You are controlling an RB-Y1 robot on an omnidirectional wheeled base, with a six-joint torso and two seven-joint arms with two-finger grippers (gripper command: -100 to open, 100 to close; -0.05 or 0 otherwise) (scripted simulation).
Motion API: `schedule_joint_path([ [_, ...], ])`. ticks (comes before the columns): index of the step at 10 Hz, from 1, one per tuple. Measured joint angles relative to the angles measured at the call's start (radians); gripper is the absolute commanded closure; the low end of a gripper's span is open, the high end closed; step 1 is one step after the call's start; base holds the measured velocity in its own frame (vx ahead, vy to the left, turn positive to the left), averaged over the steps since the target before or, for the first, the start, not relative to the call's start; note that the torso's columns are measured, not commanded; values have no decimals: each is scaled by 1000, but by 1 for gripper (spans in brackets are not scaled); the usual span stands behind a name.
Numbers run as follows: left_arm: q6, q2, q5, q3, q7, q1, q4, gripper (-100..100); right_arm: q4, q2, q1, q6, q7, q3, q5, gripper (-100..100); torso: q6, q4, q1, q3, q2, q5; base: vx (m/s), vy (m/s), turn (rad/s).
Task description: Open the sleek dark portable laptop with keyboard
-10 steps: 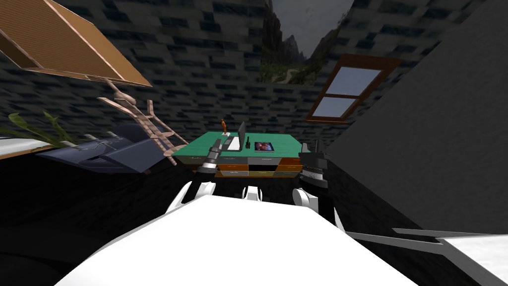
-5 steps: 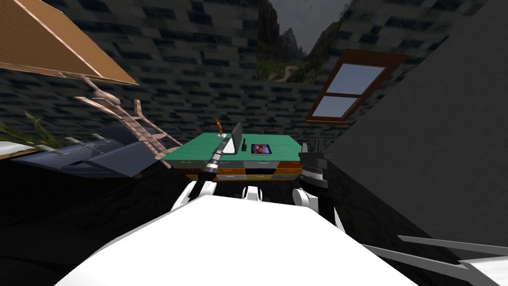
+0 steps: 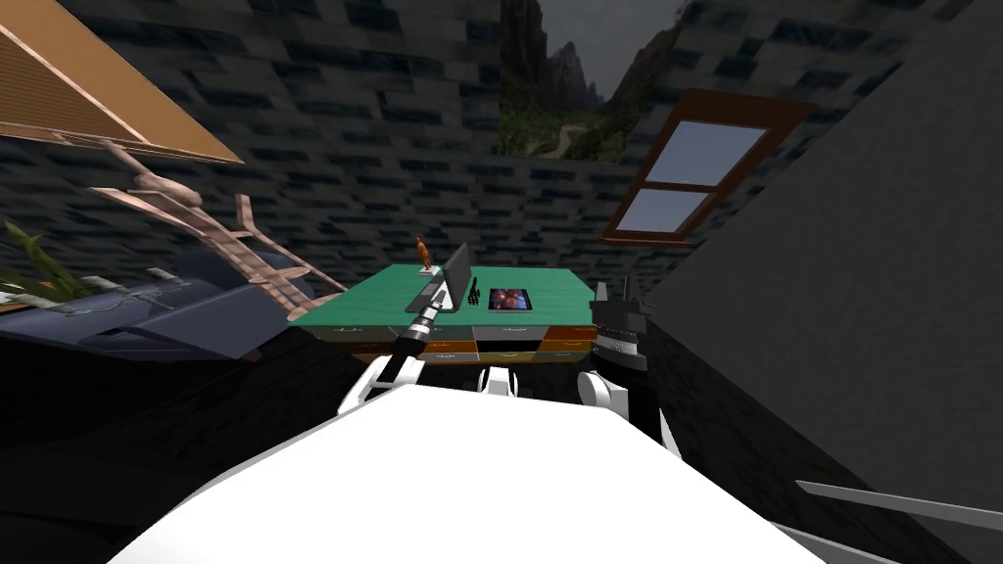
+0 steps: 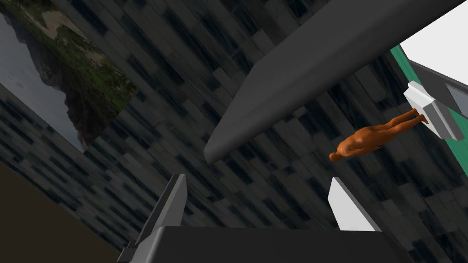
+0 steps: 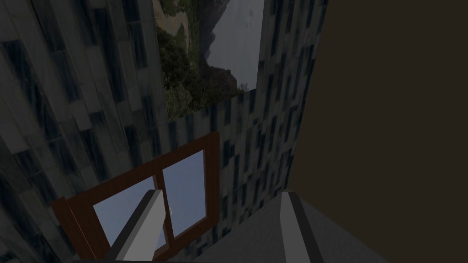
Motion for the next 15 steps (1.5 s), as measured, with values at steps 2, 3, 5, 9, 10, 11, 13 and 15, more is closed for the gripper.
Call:
schedule_joint_path([
  [2,29,43,-19,16,-16,-16,46,-100,0,0,0,0,0,0,0,0,0,1,1,2,3,0,122,-83,-17],
  [3,36,53,-37,20,-32,-7,69,-100,0,0,0,0,0,0,0,0,0,0,0,1,1,0,139,-88,-6],
  [5,59,78,-60,30,-55,-17,112,-100,0,0,0,0,0,0,0,0,0,0,1,0,0,0,136,-76,-14],
  [9,87,109,-81,42,-74,-24,148,100,0,0,0,0,0,0,0,0,0,2,2,4,5,1,38,-21,-1],
  [10,87,109,-81,42,-74,-24,148,100,0,0,0,0,0,0,0,0,0,1,1,2,4,0,-80,14,43],
  [11,73,111,-74,43,-72,-53,181,100,0,0,-1,0,0,0,0,0,0,2,2,4,6,2,-90,9,17],
  [13,63,118,-61,45,-59,-108,233,100,0,0,-1,0,0,0,0,0,1,0,0,1,1,2,-41,9,-4],
  [15,47,115,-52,42,-55,-149,286,100,0,0,0,0,0,0,0,0,1,0,2,0,0,2,-98,19,28],
])
